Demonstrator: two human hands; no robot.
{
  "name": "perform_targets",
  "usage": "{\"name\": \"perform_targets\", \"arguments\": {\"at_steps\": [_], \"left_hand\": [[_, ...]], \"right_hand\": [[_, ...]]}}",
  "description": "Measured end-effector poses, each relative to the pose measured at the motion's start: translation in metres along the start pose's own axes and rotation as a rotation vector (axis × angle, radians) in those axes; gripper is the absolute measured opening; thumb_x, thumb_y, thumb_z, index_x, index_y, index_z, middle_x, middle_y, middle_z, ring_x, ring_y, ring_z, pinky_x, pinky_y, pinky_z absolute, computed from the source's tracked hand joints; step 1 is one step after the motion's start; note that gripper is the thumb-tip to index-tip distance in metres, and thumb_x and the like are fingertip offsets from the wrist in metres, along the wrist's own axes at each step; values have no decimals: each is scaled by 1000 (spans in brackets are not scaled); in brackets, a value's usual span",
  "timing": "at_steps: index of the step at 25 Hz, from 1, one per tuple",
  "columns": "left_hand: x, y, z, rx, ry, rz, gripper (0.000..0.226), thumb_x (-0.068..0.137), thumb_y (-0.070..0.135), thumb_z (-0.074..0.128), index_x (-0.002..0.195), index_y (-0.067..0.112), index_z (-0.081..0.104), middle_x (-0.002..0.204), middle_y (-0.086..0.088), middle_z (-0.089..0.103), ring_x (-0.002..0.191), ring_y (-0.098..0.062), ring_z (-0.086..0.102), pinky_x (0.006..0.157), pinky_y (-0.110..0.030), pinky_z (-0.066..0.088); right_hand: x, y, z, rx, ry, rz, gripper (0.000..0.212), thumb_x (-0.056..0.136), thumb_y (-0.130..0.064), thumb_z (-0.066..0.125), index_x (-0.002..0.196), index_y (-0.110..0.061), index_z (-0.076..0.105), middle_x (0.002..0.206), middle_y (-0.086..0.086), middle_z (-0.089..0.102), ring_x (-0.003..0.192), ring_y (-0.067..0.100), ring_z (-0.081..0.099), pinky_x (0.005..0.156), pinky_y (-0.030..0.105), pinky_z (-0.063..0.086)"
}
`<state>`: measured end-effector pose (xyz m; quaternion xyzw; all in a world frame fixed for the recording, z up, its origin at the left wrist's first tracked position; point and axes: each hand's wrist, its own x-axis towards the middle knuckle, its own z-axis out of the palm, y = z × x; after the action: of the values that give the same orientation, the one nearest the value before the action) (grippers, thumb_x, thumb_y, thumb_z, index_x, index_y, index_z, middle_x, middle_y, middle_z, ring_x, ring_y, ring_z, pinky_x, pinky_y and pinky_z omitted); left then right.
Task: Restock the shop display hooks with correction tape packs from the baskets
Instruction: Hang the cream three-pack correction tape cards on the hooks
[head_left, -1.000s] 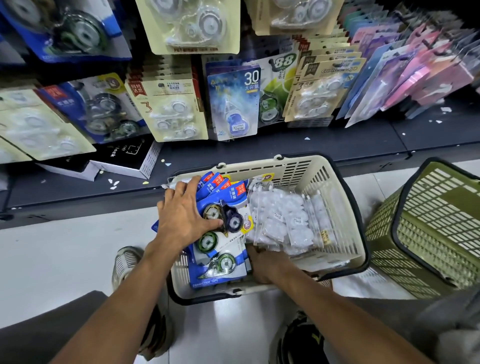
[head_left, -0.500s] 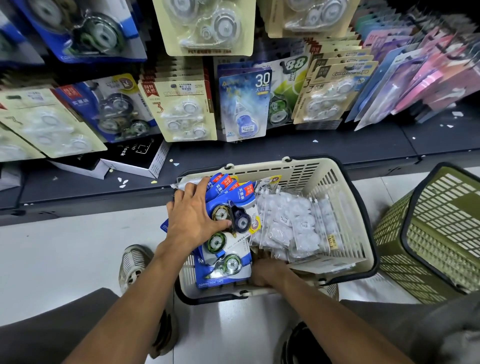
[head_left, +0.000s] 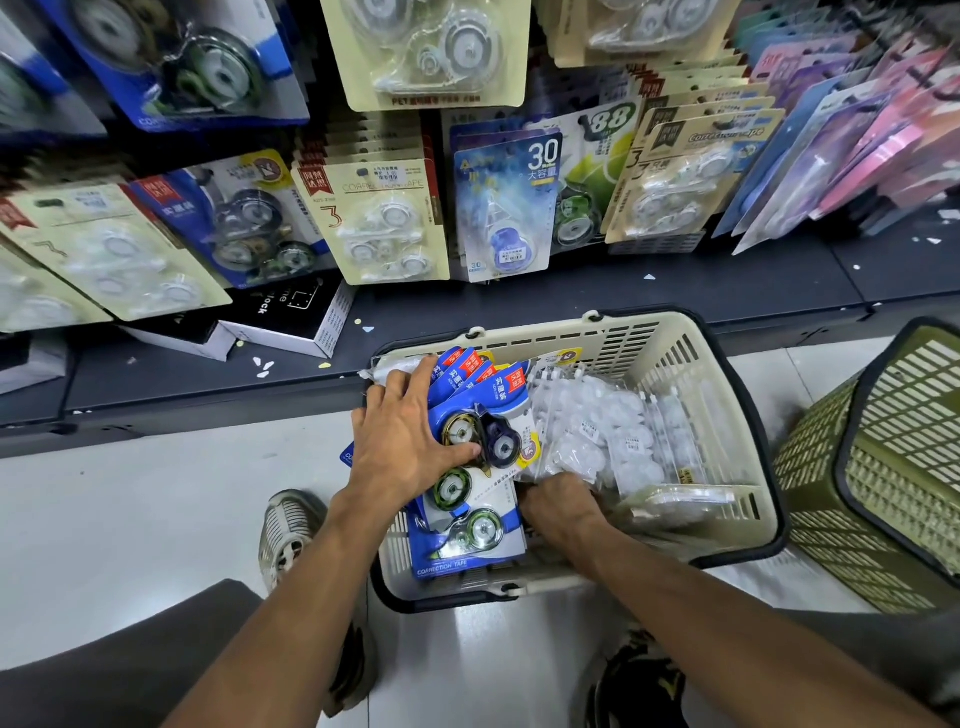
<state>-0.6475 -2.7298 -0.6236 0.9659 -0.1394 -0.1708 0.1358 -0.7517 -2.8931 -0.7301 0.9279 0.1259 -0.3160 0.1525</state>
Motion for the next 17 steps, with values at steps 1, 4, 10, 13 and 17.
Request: {"name": "perform_targets", "arguments": {"at_steps": [1, 4, 10, 13, 17], "left_hand": [[0, 0, 1, -4, -3, 0, 117, 70, 66, 80, 160, 31, 14, 146, -1, 38, 135, -27, 35, 110, -45, 32], [1, -1, 1, -10, 0, 0, 117, 70, 67, 80, 160, 32, 14, 146, -1, 38, 134, -27, 35, 110, -44, 32], [3, -4, 1, -47, 6, 10, 114, 70, 66, 80, 159, 33, 17, 145, 0, 39, 134, -27, 37, 110, -44, 33], [5, -5, -2, -91, 3, 0, 112, 67, 66, 82, 157, 35, 23, 144, -1, 41, 134, -28, 38, 110, -45, 34], [9, -3, -3, -239, 34, -38, 107, 62, 65, 85, 152, 33, 37, 139, -4, 49, 132, -30, 44, 110, -47, 38]], "right_hand": [[2, -3, 3, -8, -16, 17, 24, 97, -2, 52, 113, -7, 70, 110, 8, 72, 101, 29, 68, 79, 37, 52], [4, -3, 0, 5, 7, 37, 25, 96, 0, 52, 112, -8, 70, 108, 7, 72, 99, 30, 69, 77, 38, 53], [1, 13, 3, 15, 90, -64, 26, 96, -6, 52, 113, -11, 71, 116, 7, 70, 97, 29, 69, 79, 41, 53], [-15, 24, -3, -40, 61, -176, 26, 96, -7, 52, 114, -13, 69, 114, 7, 72, 100, 30, 69, 83, 40, 54], [-44, 55, -30, -115, 126, -288, 29, 93, -7, 49, 118, -11, 62, 106, 11, 73, 100, 33, 68, 71, 36, 43]]}}
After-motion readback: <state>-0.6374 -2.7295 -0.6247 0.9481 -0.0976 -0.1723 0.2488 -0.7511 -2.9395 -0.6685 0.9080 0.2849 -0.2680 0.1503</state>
